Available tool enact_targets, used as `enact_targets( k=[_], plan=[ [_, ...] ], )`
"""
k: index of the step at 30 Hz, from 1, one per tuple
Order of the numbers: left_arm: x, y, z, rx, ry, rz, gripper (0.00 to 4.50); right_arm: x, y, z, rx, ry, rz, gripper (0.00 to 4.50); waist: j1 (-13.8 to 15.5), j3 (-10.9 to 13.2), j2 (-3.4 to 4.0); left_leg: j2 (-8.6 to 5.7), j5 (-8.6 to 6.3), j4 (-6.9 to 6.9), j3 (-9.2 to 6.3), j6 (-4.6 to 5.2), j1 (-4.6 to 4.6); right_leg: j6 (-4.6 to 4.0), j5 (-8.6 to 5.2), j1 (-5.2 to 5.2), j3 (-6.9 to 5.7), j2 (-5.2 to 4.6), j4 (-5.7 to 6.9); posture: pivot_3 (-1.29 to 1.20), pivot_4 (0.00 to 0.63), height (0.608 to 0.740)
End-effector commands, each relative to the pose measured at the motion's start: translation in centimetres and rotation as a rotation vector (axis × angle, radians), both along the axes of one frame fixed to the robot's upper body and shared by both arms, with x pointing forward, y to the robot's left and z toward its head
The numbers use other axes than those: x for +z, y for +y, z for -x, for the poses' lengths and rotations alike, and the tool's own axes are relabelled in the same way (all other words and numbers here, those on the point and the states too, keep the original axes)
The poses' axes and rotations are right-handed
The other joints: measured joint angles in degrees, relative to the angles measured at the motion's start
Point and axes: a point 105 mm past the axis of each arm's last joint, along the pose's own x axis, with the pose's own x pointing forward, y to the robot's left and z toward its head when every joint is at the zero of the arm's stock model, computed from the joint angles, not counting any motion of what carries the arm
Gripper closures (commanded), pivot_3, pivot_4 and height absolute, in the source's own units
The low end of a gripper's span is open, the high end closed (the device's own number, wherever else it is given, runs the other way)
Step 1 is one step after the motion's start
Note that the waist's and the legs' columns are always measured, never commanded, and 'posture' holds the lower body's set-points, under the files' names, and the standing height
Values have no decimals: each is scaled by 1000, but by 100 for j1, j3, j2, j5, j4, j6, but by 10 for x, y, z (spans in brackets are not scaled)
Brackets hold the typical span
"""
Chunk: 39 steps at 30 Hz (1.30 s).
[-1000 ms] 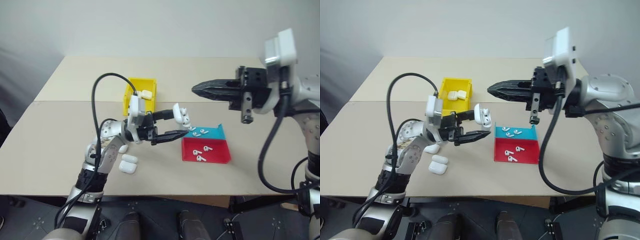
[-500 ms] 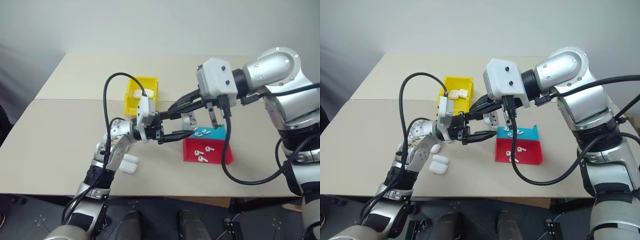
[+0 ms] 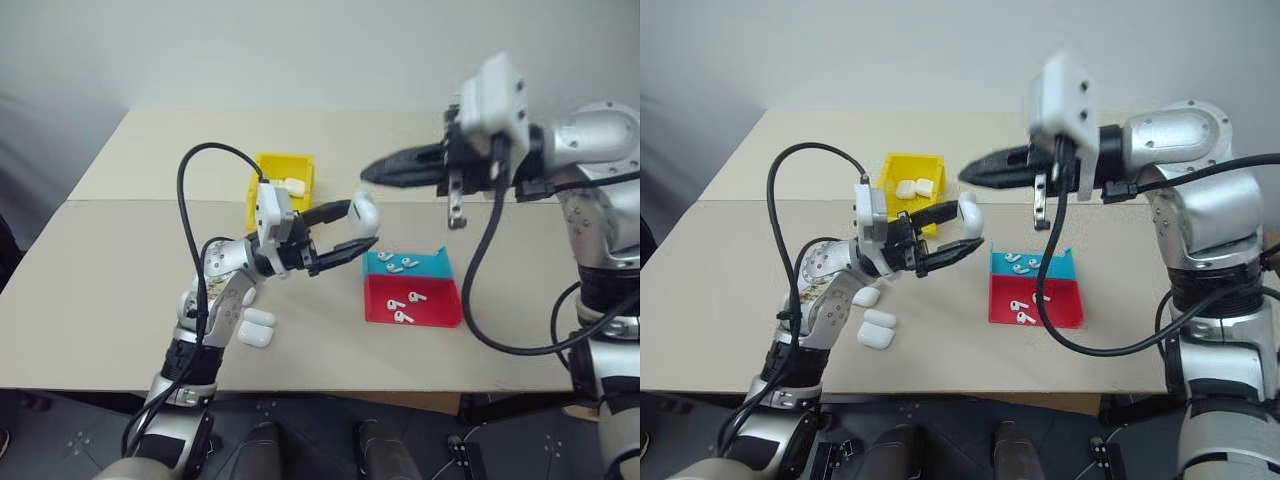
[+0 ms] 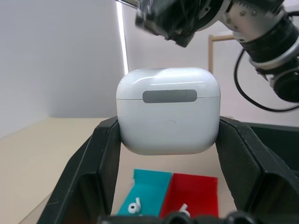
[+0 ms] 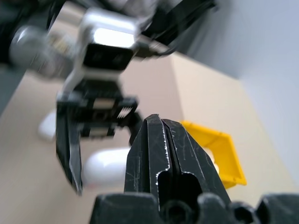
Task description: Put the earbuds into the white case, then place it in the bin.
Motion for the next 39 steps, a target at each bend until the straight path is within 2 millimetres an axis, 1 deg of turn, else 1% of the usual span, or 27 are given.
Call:
enact_targets(
  k=[1,3,4,6,8,10,13,16,19,24,26,28,29,30,34,37,39],
  plan=[
    [22,16,-12,203,-21,82,1729,3,-21,2,-127,81,-141,4444,28,0,0,-1,0,1,0,0,0,0,0,2,0,-1,-1,0,150,740],
    [27,28,-26,352,19,126,1729,-14,-27,-1,-202,102,-161,4444,36,0,0,-1,0,3,-2,0,2,2,0,9,-4,-2,-6,0,150,740],
    [29,33,-32,404,41,142,1729,-18,-29,-2,-232,106,-174,4444,32,0,0,-2,0,3,-3,0,3,4,0,11,-4,-2,-8,0,150,740],
    [31,47,-52,576,115,191,1729,-26,-29,-9,-300,138,-228,4444,5,0,0,-4,0,3,-3,0,3,6,2,11,-3,-3,-6,0,150,740],
    [27,61,-75,755,176,193,1729,-33,-27,-12,-348,162,-271,4444,-7,1,-2,-4,1,8,-4,2,4,10,5,9,-1,0,0,0,150,740],
    [21,69,-94,885,210,164,1729,-37,-23,-12,-368,179,-302,4444,-9,0,-1,-4,7,10,-9,12,5,12,9,9,-2,4,1,0,150,740],
    [14,71,-121,1011,214,95,1729,-42,-17,-9,-367,188,-321,4444,-5,0,-1,-6,8,9,-11,13,11,13,10,16,-2,6,0,0,150,740],
    [4,71,-142,1125,217,2,1729,-43,-16,-12,-386,183,-321,4444,1,1,-1,-10,8,9,-11,13,4,13,14,15,-3,3,-9,0,150,740],
    [-8,68,-158,1159,253,-50,1729,-40,-15,-13,-392,168,-319,4444,4,1,-2,-15,8,5,-11,13,-5,14,15,11,-4,0,-18,0,150,740],
    [-18,57,-167,1107,267,-122,1729,-39,-12,-11,-385,159,-317,4444,-1,1,-2,-17,8,-18,-10,13,-16,14,15,-3,-4,-1,-28,0,150,740],
    [-20,57,-168,1090,261,-151,1017,-39,-11,-11,-380,155,-317,4500,-3,1,-2,-17,8,-23,-9,13,-22,14,15,-11,-4,0,-27,0,150,740],
    [-21,58,-168,1075,263,-150,500,-39,-10,-10,-376,152,-316,4500,-6,1,-2,-16,8,-25,-9,13,-22,14,15,-12,-4,0,-27,0,150,740],
    [-20,59,-168,1071,259,-143,134,-40,-11,-10,-377,151,-315,4500,-6,1,-2,-16,8,-25,-9,12,-23,14,15,-13,-4,0,-27,0,150,740],
    [-19,62,-167,1075,254,-133,10,-41,-11,-11,-381,151,-313,4500,-3,1,-2,-17,8,-24,-9,12,-24,14,15,-13,-4,0,-26,0,150,740],
    [-12,78,-160,1025,204,-65,10,-47,-13,-14,-398,165,-310,4500,-12,0,-1,-16,8,-23,-9,12,-23,13,16,-13,-4,-1,-24,0,150,740],
    [-8,94,-148,960,195,-45,10,-51,-13,-16,-412,178,-317,4500,-25,0,-1,-15,9,-24,-8,12,-21,12,16,-14,-4,0,-19,0,150,740],
    [-7,101,-139,927,178,-57,10,-54,-13,-17,-419,181,-319,4500,-27,0,-1,-14,9,-24,-8,11,-21,12,16,-14,-4,0,-16,0,150,740]
  ],
)
